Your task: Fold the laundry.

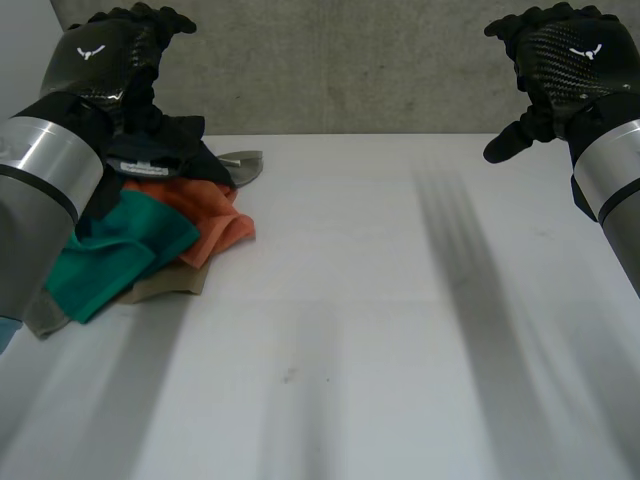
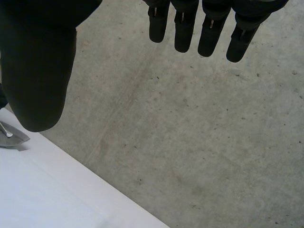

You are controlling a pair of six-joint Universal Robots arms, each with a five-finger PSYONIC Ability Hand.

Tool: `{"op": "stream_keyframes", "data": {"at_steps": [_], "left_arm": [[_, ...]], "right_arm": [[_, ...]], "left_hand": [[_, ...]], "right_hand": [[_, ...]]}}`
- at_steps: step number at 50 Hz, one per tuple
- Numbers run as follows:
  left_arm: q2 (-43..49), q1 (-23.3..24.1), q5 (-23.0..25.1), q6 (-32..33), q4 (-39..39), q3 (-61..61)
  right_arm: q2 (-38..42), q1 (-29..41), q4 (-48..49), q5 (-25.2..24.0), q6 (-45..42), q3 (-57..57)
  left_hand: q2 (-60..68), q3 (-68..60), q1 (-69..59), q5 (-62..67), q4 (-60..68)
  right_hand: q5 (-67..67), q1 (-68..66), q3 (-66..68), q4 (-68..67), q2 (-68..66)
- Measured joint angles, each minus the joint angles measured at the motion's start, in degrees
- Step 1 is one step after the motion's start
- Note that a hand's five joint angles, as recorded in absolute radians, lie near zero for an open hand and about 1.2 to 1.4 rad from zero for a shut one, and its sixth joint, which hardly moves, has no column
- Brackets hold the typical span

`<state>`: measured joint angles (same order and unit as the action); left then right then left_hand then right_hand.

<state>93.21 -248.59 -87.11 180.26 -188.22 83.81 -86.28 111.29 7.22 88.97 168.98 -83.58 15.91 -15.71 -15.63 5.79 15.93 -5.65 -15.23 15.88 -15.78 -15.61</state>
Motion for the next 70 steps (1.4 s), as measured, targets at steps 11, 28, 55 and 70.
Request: {"op": "stream_keyframes", "data": {"at_steps": [11, 28, 55, 70], "left_arm": [[1.15, -4.22, -2.21, 9.37, -4.54, -1.24], [31.62, -16.2, -2.42, 28.34, -13.24, -15.7], [18.78, -8.28, -1.05, 15.48, -24.21, -17.24], [17.85, 15.91, -1.43, 6.1, -10.3, -16.45]], "right_arm": [[-0.84, 0.1, -0.38, -0.25, -0.41, -0.15], [-1.53, 0.32, -0.58, -0.37, -0.93, -0.63], [-2.03, 0.1, -0.45, -0.55, -1.55, -0.81], [-3.96, -0.74, -0.47, -0.55, -2.21, -0.39]], "left_hand": [[-4.02, 3.62, 3.86, -3.08, -4.28], [-4.02, 3.62, 3.86, -3.08, -4.28], [52.54, -52.34, -49.39, 48.46, 52.69], [52.58, -52.39, -49.57, 50.73, 52.91]], "right_hand": [[2.95, 2.02, -3.96, 3.84, 3.62], [2.96, 2.02, -3.96, 3.84, 3.62], [2.95, 2.02, -3.97, 3.84, 3.62], [2.96, 2.02, -3.97, 3.84, 3.62]]}}
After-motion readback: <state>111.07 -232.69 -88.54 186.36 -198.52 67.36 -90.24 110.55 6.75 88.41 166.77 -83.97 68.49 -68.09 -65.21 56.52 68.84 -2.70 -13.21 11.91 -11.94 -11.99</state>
